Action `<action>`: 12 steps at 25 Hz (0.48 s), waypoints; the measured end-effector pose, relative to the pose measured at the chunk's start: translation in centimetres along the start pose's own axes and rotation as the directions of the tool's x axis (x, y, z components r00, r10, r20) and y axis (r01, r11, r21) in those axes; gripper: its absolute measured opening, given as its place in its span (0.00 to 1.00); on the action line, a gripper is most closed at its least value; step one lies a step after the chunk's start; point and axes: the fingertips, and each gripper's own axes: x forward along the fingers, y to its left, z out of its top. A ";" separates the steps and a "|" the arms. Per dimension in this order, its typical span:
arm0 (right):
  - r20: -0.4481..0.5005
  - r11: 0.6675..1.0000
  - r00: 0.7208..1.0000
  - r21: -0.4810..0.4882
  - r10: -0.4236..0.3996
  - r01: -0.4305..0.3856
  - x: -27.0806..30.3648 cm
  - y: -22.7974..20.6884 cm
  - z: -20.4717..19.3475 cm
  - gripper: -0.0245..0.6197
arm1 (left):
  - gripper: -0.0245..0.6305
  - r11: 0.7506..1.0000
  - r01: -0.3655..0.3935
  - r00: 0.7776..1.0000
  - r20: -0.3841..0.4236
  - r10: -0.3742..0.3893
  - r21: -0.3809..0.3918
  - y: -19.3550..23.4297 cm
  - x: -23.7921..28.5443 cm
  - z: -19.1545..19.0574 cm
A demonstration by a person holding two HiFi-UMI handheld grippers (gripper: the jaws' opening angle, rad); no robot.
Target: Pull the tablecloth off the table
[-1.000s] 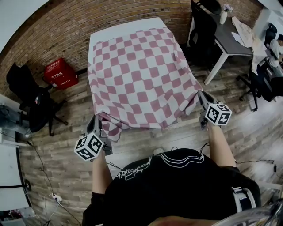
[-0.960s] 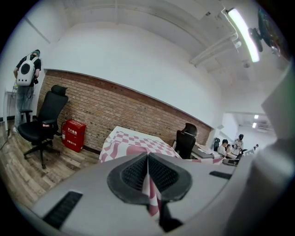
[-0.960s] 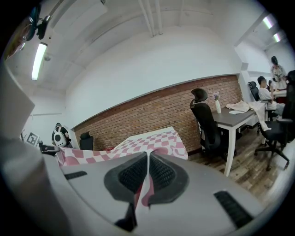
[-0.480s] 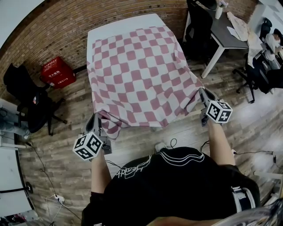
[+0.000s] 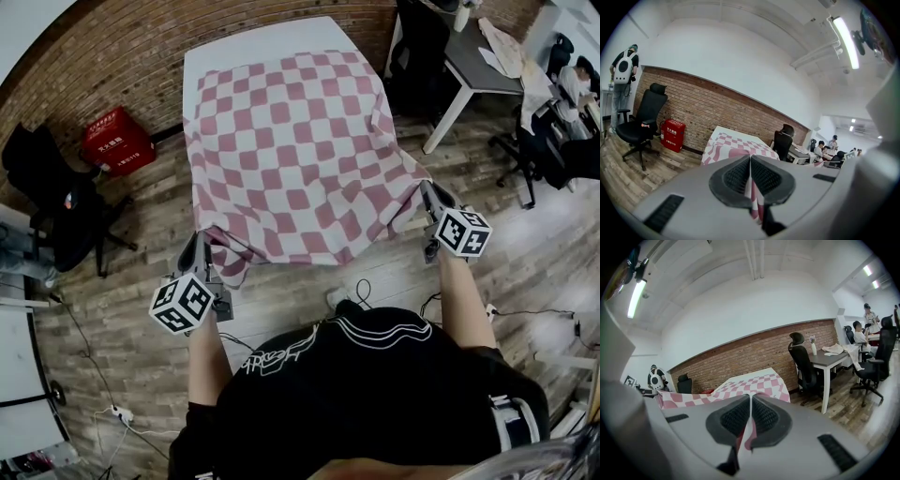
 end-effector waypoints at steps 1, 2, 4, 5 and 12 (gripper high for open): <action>-0.002 1.000 1.000 0.001 0.000 0.000 -0.1 0.4 0.3 0.04 | 0.05 1.000 0.000 1.000 -0.002 0.000 -0.002 0.1 -0.3 0.3; -0.004 1.000 1.000 0.002 -0.001 0.001 -0.4 0.7 0.5 0.04 | 0.05 1.000 0.000 1.000 -0.005 0.000 -0.004 0.1 -0.6 0.6; -0.001 1.000 1.000 0.004 -0.003 0.003 -1.3 1.3 0.0 0.04 | 0.05 1.000 0.005 1.000 -0.008 -0.005 -0.008 0.3 -1.7 0.1; 0.006 1.000 1.000 0.003 -0.006 0.006 -2.1 1.7 -0.9 0.04 | 0.05 1.000 0.009 1.000 -0.006 -0.009 -0.007 0.6 -2.6 -0.7; 0.056 0.999 0.998 0.022 -0.040 0.038 -6.8 3.0 -4.3 0.04 | 0.05 0.999 0.032 0.999 -0.011 -0.032 -0.014 2.0 -6.8 -4.3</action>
